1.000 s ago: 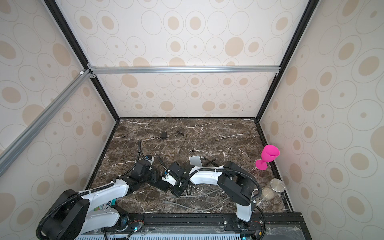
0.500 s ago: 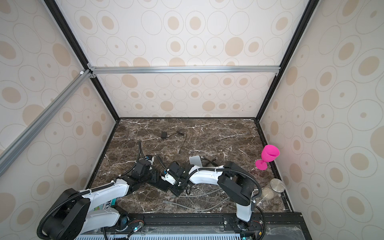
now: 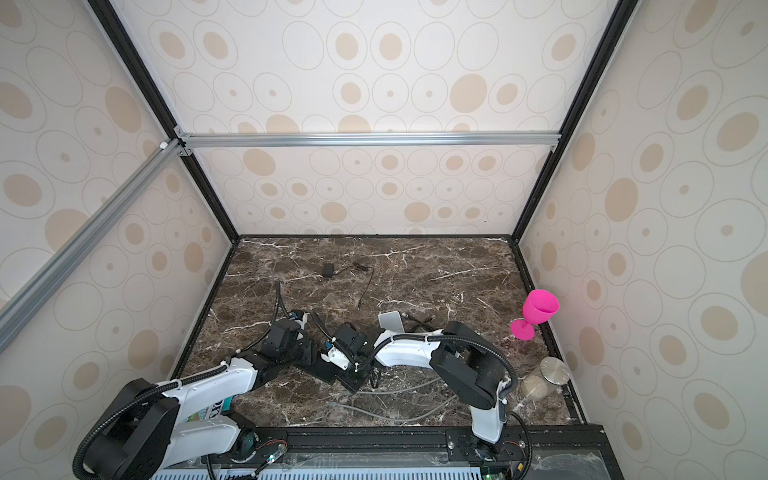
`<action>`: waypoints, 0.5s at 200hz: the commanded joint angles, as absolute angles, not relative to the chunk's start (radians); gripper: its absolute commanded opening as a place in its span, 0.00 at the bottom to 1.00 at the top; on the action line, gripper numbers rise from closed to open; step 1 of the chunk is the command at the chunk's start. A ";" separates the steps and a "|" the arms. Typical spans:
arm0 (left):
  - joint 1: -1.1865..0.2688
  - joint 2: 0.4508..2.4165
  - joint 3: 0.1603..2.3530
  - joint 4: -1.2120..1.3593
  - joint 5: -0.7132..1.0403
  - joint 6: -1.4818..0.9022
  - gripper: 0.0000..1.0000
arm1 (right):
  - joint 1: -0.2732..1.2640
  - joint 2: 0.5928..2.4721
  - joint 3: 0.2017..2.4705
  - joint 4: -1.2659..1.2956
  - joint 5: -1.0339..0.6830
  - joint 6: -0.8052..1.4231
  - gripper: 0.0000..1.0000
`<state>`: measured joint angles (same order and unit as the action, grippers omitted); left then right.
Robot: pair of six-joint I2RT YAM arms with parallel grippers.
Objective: Insert the plug into the switch port
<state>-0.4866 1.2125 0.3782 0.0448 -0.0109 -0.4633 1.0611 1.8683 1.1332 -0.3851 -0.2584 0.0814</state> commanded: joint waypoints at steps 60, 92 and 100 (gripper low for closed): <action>-0.512 1.236 0.380 0.051 0.083 -0.490 0.58 | 1.044 1.881 1.200 -0.384 -0.213 0.038 0.00; -0.512 1.224 0.366 0.069 0.104 -0.499 0.58 | 1.029 1.905 1.218 -0.357 -0.233 0.041 0.00; -0.512 1.226 0.367 0.068 0.103 -0.499 0.57 | 1.029 1.916 1.237 -0.365 -0.242 0.041 0.00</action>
<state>-0.4911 1.2232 0.3744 0.0677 0.0166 -0.4732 1.0428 1.8801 1.1664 -0.4450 -0.2344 0.0547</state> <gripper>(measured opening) 0.576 0.041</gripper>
